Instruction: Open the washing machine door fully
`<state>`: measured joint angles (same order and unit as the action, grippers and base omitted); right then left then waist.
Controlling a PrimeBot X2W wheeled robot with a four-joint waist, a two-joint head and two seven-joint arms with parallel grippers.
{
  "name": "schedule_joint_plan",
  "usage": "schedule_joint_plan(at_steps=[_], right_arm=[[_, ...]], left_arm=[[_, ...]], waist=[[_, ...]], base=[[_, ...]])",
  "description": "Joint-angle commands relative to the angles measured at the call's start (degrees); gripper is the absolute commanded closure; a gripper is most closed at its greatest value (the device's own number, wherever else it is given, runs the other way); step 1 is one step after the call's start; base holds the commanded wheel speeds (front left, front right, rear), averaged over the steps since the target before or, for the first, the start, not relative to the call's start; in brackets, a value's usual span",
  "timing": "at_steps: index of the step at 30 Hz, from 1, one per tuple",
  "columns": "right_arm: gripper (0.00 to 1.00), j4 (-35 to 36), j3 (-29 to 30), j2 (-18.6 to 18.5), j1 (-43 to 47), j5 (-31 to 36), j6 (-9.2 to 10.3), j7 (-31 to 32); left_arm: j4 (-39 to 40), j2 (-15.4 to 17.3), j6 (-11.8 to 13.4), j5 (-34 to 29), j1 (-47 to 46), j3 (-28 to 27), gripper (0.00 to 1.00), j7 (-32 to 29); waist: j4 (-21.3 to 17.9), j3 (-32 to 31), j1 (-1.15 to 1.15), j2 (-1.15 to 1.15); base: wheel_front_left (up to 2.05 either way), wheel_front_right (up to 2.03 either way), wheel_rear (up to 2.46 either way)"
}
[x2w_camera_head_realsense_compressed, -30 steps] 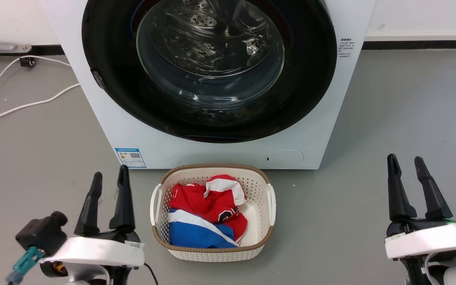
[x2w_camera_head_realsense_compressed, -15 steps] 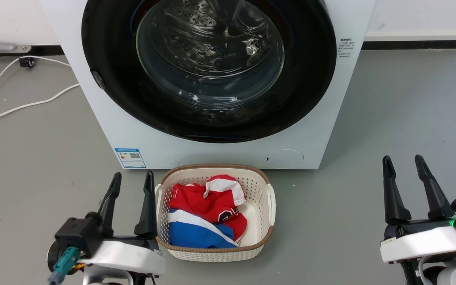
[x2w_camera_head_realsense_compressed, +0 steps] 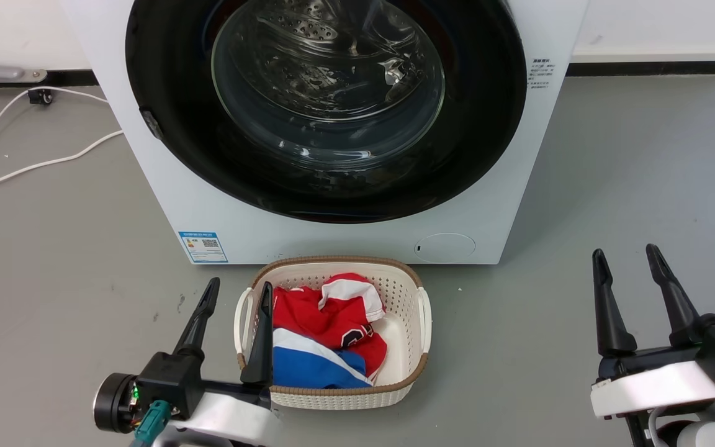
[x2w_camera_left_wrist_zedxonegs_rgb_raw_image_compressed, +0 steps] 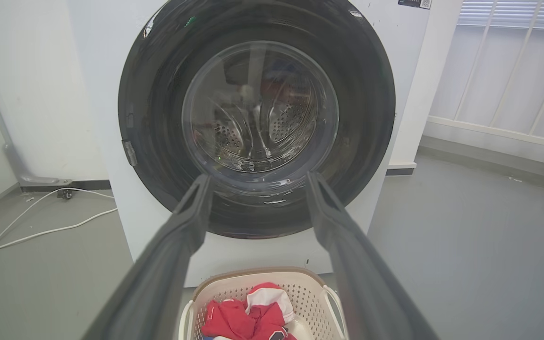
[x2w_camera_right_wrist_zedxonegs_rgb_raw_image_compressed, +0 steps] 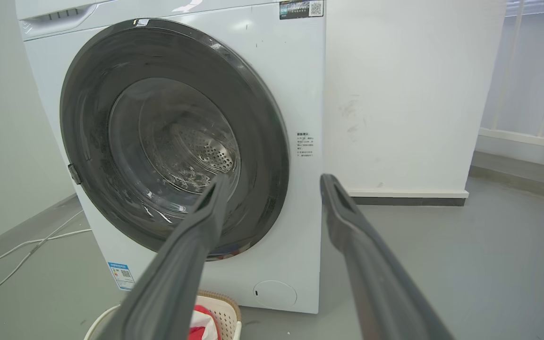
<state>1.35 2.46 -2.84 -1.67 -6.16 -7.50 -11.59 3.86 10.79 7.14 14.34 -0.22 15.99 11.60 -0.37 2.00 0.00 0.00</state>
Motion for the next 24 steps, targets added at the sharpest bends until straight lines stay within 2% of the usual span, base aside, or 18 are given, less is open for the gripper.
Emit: schedule_joint_plan(at_steps=[1, 3, 8, 11, 13, 17, 24], right_arm=[[0.0, 0.63, -0.14, -0.07, 0.02, 1.15, 0.02, -0.4], [0.0, 0.92, -0.27, -0.07, -0.04, 1.92, 0.02, -0.67], [0.0, 0.28, 0.19, -0.06, 0.34, 0.3, 0.02, -1.28], [0.0, 0.3, 0.1, -0.05, 0.47, 0.52, 0.02, -1.57], [0.0, 0.07, 0.24, -0.05, 0.69, -0.03, 0.02, -1.79], [0.0, -0.77, 0.59, -0.05, 0.97, -1.33, 0.02, -2.19], [0.0, -0.6, -0.01, -0.04, 1.2, 1.13, 0.02, -3.0]], left_arm=[[0.35, 0.29, 0.31, -0.72, -0.06, -0.03, 0.0, 0.42], [0.76, -0.38, 0.53, -0.66, 0.06, -0.63, 0.0, 0.7], [1.04, -2.16, -2.19, -0.41, 1.0, -2.98, 0.0, 1.3], [0.04, -3.92, -4.95, -0.08, 1.69, -5.95, 0.0, 1.58], [-1.62, -5.22, -8.02, 1.03, 2.72, -7.64, 0.0, 1.82], [-3.48, -6.61, -11.56, -1.26, 3.01, -10.92, 0.0, 2.27], [-6.15, -7.6, -13.94, -4.59, 3.39, -12.37, 0.0, 3.01]], waist=[[-0.01, 0.03, 0.0, 0.0], [-0.02, 0.08, 0.0, 0.0], [-0.08, 0.15, 0.0, 0.0], [-0.11, 0.16, 0.0, 0.0], [-0.16, 0.12, 0.0, 0.0], [-0.16, 0.03, 0.0, 0.0], [-0.14, 0.1, 0.0, 0.0]], base=[[0.0, 0.0, 0.0], [0.0, 0.0, 0.0], [0.0, 0.0, 0.0], [0.0, 0.0, 0.0], [0.0, 0.0, 0.0], [0.0, 0.0, 0.0], [0.0, 0.0, 0.0]])
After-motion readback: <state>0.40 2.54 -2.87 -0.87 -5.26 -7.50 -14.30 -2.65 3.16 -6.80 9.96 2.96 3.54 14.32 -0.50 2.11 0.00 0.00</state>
